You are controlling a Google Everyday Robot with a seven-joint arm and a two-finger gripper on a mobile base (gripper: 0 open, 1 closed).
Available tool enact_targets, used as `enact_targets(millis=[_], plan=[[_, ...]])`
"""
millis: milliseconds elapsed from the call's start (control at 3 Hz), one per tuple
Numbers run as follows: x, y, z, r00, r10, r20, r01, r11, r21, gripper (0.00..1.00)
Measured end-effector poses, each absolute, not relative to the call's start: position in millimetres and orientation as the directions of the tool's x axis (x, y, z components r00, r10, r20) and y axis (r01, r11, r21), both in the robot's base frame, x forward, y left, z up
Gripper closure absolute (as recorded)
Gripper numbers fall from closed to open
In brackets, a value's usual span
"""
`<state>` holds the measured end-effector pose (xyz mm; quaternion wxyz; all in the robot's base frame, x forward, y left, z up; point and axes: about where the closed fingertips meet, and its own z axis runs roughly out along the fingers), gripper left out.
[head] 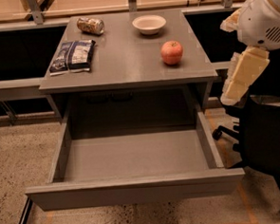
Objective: Place blue chip bag into top drawer
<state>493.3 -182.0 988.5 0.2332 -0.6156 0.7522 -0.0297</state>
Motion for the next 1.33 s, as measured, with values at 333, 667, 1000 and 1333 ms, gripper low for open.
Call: enact_targets(millis=[333, 667, 1000, 1333], plan=[[493, -182, 989, -0.133, -0.94, -0.314, -0.912, 0.24, -0.332, 0.0], [516, -160, 983, -0.126, -0.899, -0.42, -0.907, 0.276, -0.319, 0.0], [558, -115, 975, -0.082, -0.847, -0.525, -0.911, 0.278, -0.306, 0.0], [605, -68, 963, -0.05, -0.795, -0.605, -0.915, 0.279, -0.291, 0.0]])
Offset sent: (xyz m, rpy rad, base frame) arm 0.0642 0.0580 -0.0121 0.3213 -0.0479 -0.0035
